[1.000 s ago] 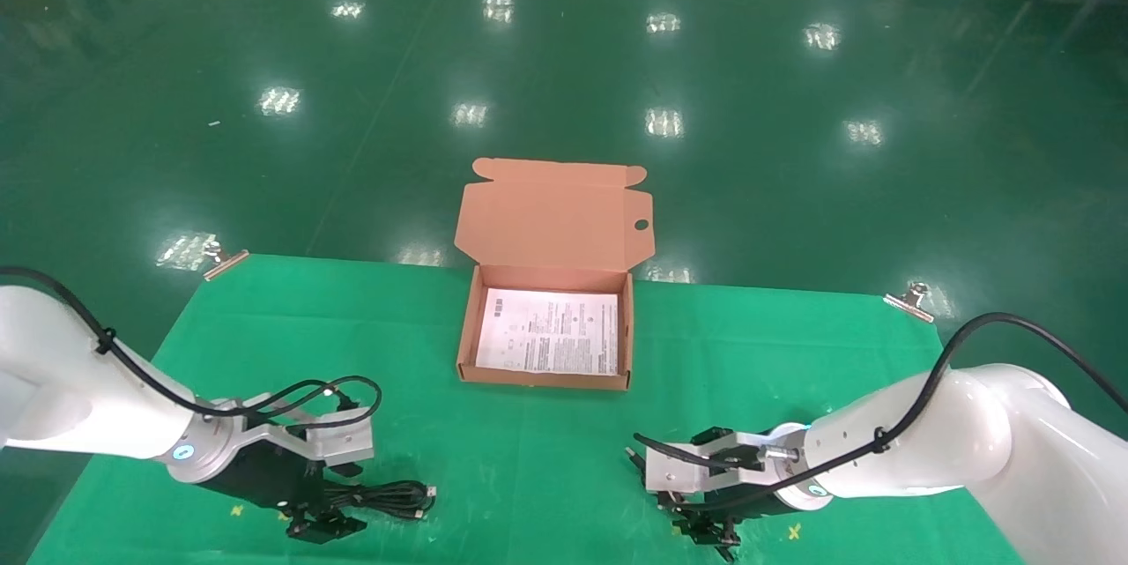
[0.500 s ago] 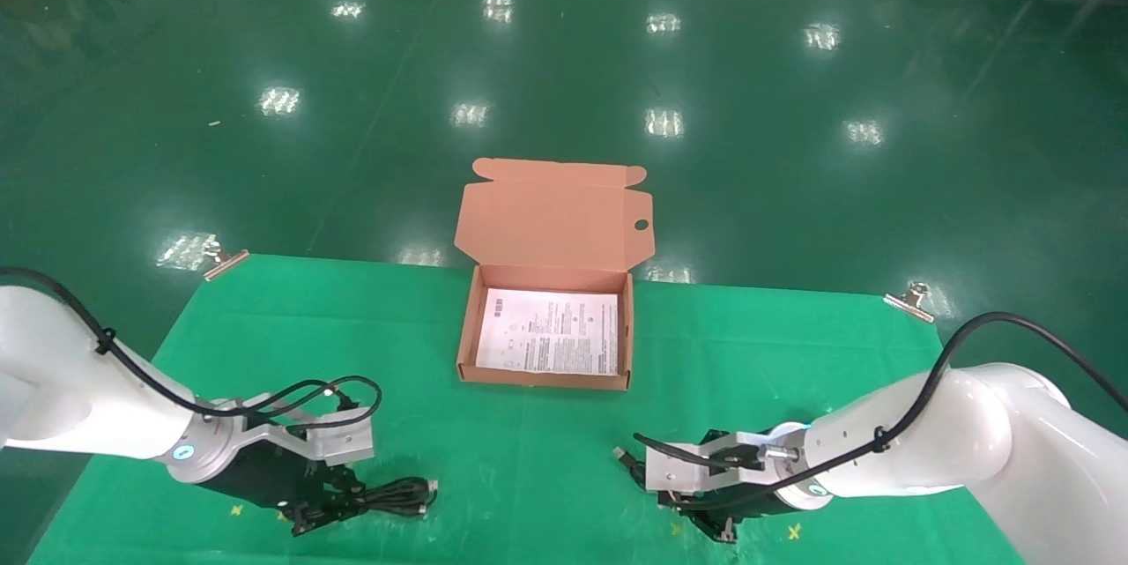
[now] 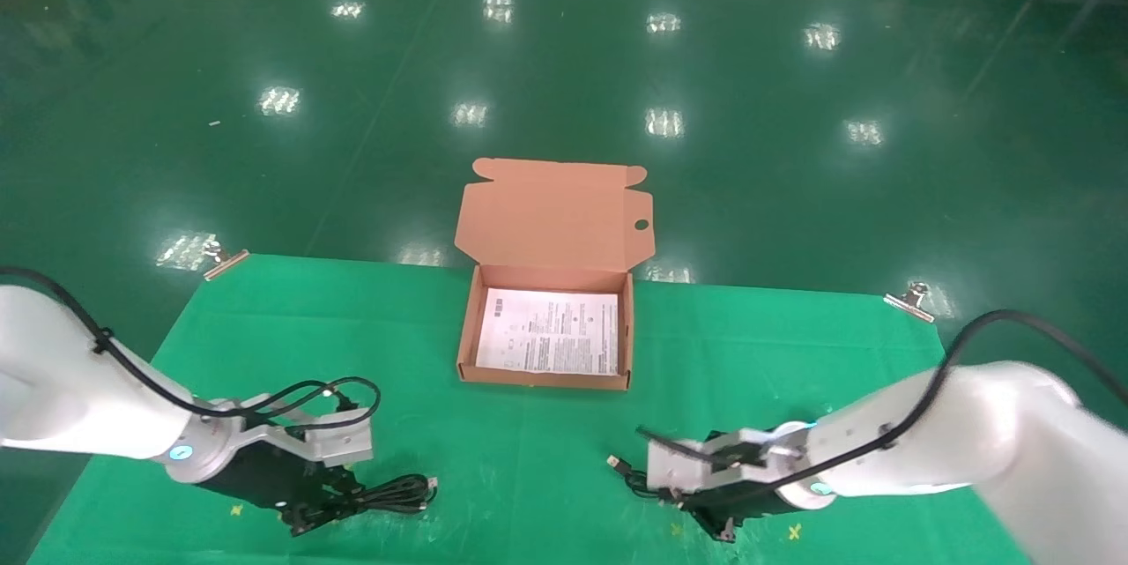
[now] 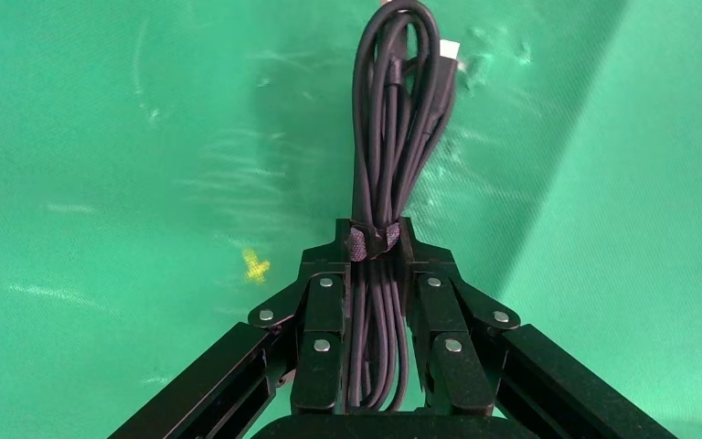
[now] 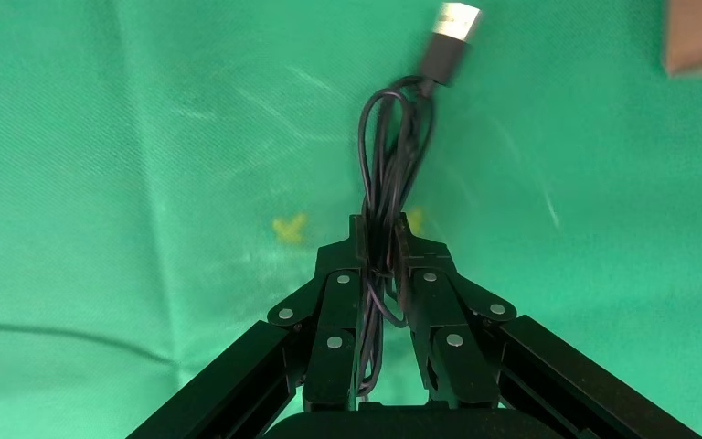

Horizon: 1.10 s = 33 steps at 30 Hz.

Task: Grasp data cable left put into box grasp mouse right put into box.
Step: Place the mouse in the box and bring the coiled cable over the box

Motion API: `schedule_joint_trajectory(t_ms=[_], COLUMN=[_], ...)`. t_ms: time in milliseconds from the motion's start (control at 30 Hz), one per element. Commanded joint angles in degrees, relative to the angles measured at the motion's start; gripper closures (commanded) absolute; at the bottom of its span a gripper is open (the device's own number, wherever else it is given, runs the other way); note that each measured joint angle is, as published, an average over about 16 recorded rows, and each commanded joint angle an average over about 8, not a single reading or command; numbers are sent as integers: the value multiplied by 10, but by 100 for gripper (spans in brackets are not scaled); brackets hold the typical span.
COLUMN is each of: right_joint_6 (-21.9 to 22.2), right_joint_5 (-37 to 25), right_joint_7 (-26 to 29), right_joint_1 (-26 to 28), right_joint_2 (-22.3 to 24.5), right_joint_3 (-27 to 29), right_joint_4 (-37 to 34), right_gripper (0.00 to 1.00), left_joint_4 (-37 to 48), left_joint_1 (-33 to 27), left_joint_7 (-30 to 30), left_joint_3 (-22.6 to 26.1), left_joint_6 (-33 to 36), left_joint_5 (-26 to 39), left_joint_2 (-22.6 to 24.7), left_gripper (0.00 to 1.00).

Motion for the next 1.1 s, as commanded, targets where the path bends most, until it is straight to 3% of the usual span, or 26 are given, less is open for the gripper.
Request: schedule_joint_trajectory(t_ms=[33, 267, 500, 800, 933, 1100], right_joint_6=[-7, 11, 78, 162, 194, 209], right_joint_5=[7, -25, -56, -1, 26, 58], right_joint_7=[9, 100, 121, 40, -17, -75], right_joint_1=[4, 70, 140, 200, 219, 238], right_joint_2=[12, 78, 51, -53, -100, -137], right_joint_3=[5, 45, 75, 101, 107, 114], right_joint_4=[5, 103, 120, 52, -8, -68], right_gripper=[100, 100, 100, 100, 100, 100], left_joint_4=[-3, -53, -174, -338, -370, -387], left_joint_1=[-9, -107, -143, -126, -124, -129], left_joint_7=[8, 10, 19, -53, -105, -148], left_joint_3=[1, -2, -2, -20, -21, -19], left_joint_6=[8, 28, -37, -180, -246, -280], left_joint_5=[2, 4, 17, 40, 74, 105], left_joint_2=[-11, -54, -65, -76, -70, -67], left_gripper=[100, 100, 100, 100, 100, 100])
